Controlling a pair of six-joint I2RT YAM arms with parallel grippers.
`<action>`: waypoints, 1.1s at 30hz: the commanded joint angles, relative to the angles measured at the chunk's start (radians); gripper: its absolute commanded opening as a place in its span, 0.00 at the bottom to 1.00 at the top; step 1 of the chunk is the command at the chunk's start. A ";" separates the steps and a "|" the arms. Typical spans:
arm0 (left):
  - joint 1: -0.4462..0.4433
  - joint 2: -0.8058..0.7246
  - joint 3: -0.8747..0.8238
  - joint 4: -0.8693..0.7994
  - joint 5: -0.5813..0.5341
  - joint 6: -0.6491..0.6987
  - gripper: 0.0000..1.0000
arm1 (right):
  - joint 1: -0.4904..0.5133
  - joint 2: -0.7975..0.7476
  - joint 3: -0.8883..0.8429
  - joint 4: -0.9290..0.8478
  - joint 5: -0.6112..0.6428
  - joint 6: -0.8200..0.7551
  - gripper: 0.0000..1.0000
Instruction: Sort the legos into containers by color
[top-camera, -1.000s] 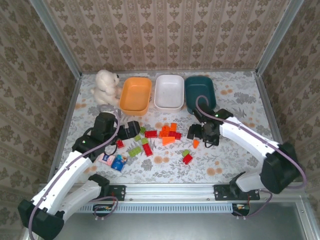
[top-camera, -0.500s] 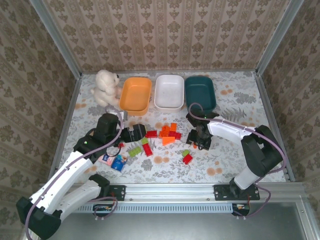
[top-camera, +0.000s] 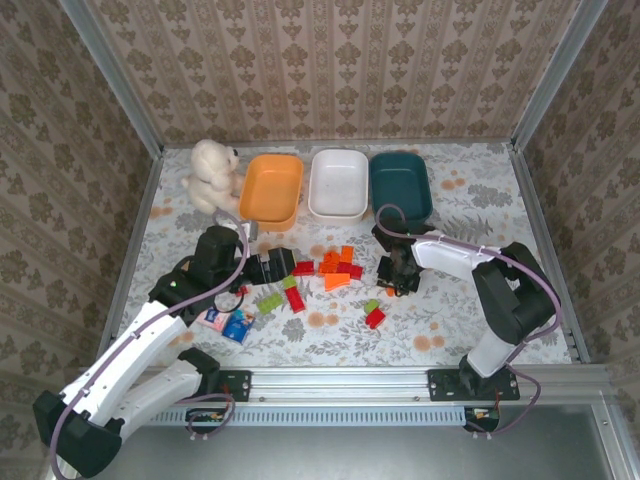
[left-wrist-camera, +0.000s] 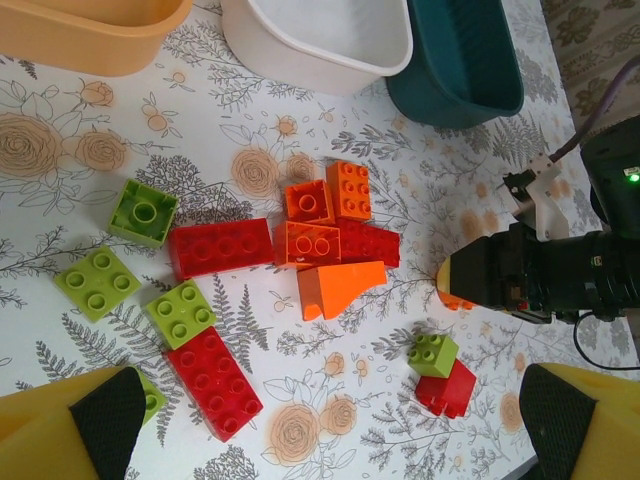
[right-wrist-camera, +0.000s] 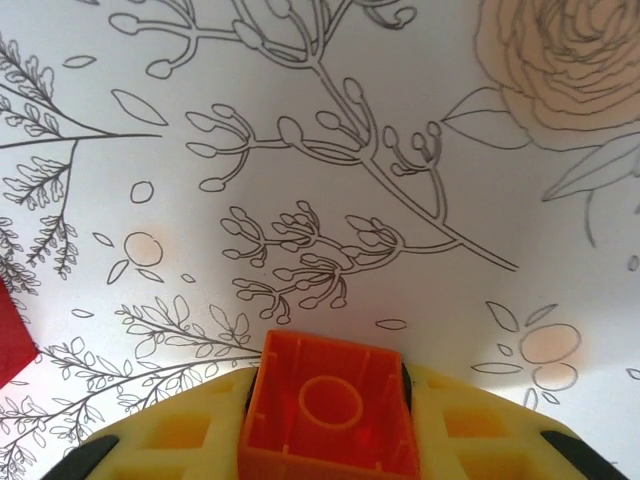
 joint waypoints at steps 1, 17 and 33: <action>-0.008 0.002 0.000 0.028 0.009 -0.031 1.00 | 0.002 -0.074 0.083 -0.082 0.068 -0.040 0.29; 0.031 0.317 0.287 0.041 -0.055 -0.061 1.00 | -0.257 0.328 0.785 -0.208 0.098 -0.314 0.29; 0.062 0.394 0.381 -0.131 -0.119 -0.083 1.00 | -0.341 0.756 1.215 -0.345 -0.022 -0.297 0.56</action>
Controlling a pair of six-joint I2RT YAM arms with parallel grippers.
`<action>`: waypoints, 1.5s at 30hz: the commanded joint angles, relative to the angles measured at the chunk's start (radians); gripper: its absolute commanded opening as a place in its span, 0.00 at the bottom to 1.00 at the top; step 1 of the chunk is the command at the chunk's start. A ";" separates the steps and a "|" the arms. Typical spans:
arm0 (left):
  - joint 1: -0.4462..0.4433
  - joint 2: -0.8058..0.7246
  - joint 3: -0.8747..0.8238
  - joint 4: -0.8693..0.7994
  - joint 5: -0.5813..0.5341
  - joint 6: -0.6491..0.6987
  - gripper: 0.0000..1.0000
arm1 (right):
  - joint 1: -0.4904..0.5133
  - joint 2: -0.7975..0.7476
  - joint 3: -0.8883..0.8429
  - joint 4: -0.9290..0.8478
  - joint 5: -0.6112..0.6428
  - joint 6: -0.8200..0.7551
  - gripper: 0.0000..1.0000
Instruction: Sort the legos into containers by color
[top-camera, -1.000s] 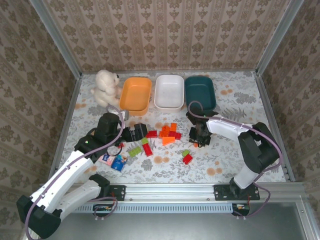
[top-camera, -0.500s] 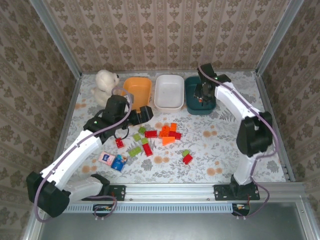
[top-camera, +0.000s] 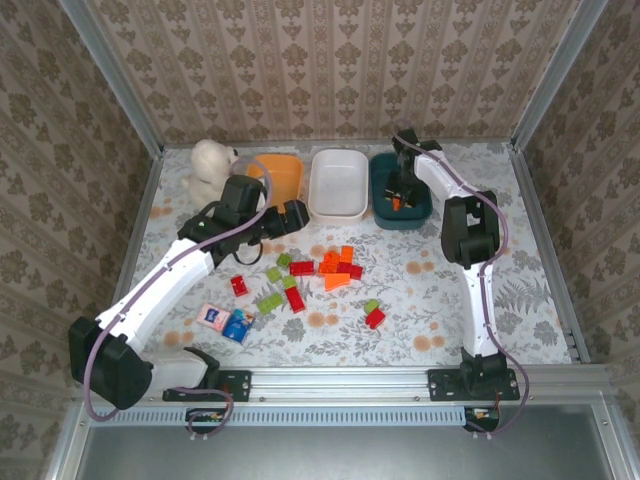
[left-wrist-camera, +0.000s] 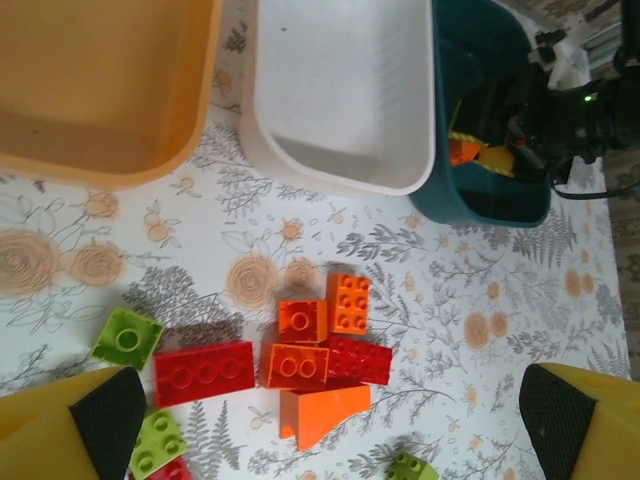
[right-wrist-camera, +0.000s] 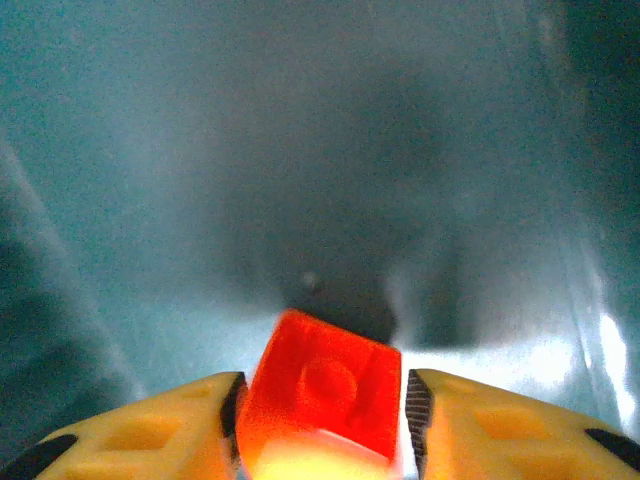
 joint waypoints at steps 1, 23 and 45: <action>0.020 -0.036 0.023 -0.135 -0.064 -0.029 1.00 | 0.000 0.000 0.068 -0.060 -0.037 0.002 0.62; 0.279 0.092 -0.252 -0.282 -0.079 -0.033 0.77 | 0.421 -1.057 -1.081 0.860 -0.445 -0.075 0.80; 0.275 0.309 -0.250 -0.159 -0.145 0.075 0.42 | 0.449 -1.096 -1.101 0.727 -0.435 -0.071 0.79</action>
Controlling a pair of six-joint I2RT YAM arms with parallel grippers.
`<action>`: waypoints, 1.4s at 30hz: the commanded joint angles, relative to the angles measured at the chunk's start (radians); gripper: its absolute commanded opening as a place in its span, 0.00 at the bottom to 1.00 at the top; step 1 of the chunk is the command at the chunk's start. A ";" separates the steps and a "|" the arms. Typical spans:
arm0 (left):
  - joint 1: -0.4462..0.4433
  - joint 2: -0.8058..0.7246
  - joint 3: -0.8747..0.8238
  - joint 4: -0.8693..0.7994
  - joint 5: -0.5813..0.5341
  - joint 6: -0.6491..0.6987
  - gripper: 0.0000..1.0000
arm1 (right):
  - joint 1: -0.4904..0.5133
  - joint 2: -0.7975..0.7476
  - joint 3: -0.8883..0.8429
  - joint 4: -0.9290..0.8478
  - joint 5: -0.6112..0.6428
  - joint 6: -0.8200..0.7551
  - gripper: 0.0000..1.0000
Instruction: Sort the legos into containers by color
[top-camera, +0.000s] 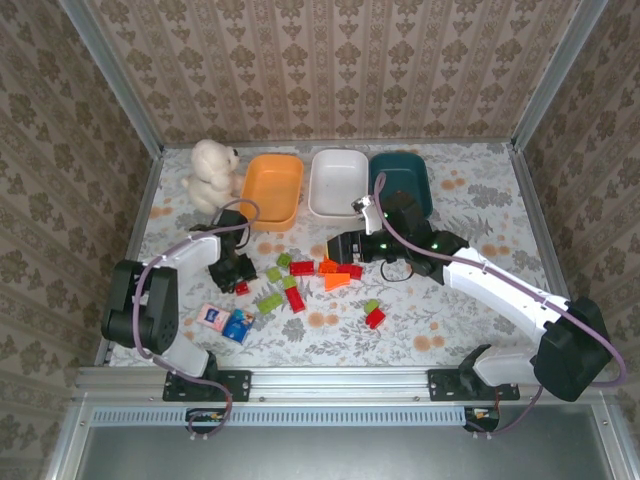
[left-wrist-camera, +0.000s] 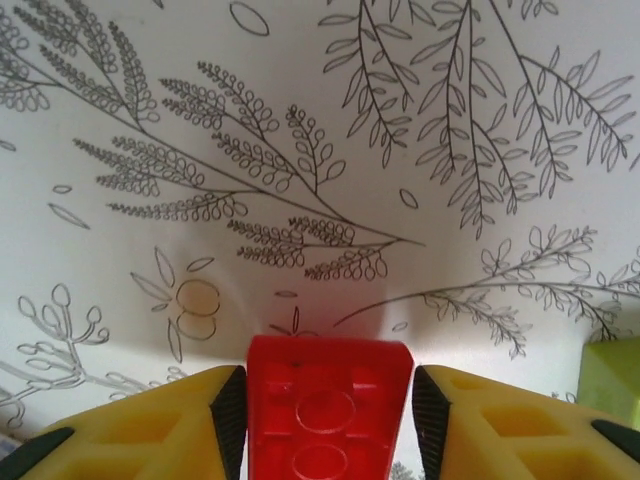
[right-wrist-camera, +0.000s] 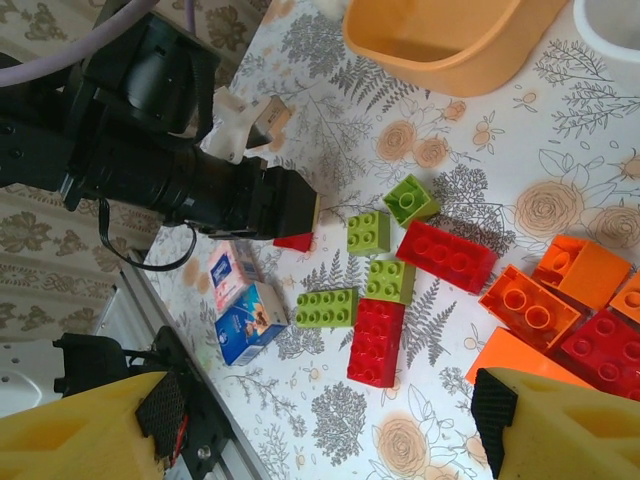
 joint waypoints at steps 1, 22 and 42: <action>-0.002 0.005 -0.002 0.009 -0.030 0.020 0.39 | -0.001 0.014 0.040 -0.034 -0.011 -0.009 0.79; -0.127 0.269 0.686 -0.108 -0.162 0.174 0.24 | -0.016 -0.060 0.049 0.087 0.126 0.094 0.81; -0.078 0.797 1.231 -0.262 -0.117 0.241 0.46 | -0.019 -0.139 0.025 -0.372 0.270 0.018 0.79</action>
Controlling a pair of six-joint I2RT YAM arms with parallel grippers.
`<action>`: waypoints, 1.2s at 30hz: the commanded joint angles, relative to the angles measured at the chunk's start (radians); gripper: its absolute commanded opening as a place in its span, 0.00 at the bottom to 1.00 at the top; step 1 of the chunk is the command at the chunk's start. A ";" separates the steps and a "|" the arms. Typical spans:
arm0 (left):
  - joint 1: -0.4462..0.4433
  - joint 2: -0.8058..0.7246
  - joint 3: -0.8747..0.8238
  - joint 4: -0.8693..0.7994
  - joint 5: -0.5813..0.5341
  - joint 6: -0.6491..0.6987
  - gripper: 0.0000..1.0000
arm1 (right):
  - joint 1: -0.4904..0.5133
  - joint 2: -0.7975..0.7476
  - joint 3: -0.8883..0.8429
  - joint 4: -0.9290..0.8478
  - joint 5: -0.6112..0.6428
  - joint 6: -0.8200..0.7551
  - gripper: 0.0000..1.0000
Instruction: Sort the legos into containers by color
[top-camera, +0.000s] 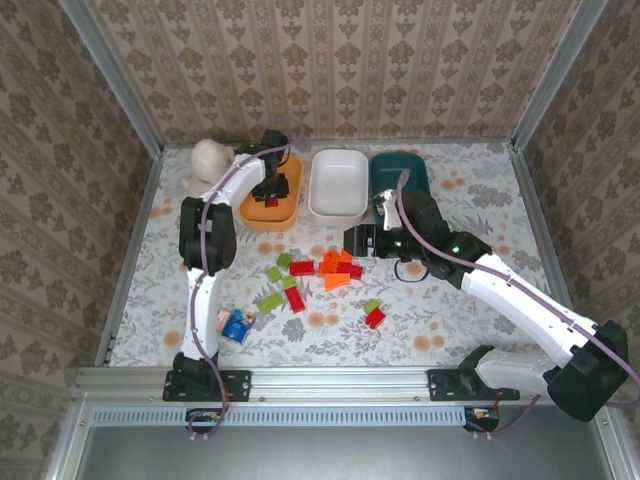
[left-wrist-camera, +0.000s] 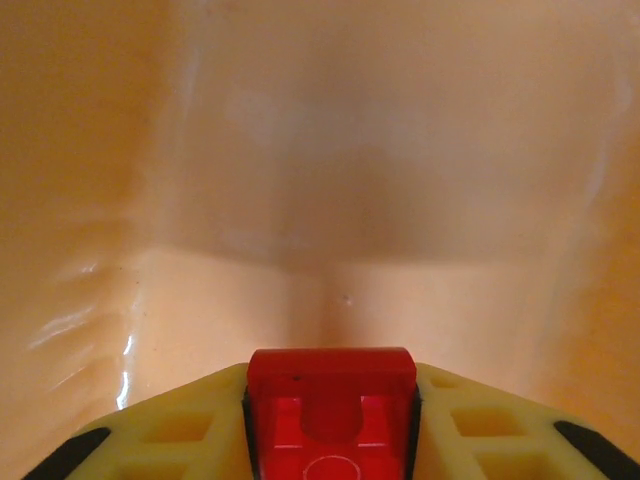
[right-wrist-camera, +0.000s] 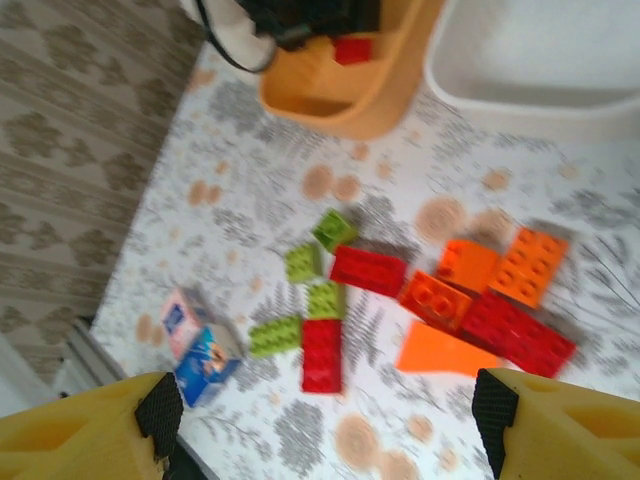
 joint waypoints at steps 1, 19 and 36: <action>-0.002 0.010 0.021 -0.050 0.037 0.016 0.49 | 0.000 -0.016 -0.012 -0.198 0.071 -0.036 0.79; -0.082 -0.459 -0.299 0.090 0.143 -0.064 0.74 | 0.012 0.273 -0.086 -0.359 0.075 0.263 0.75; -0.195 -1.043 -0.904 0.298 0.276 -0.191 0.76 | 0.108 0.416 -0.130 -0.199 0.086 0.662 0.69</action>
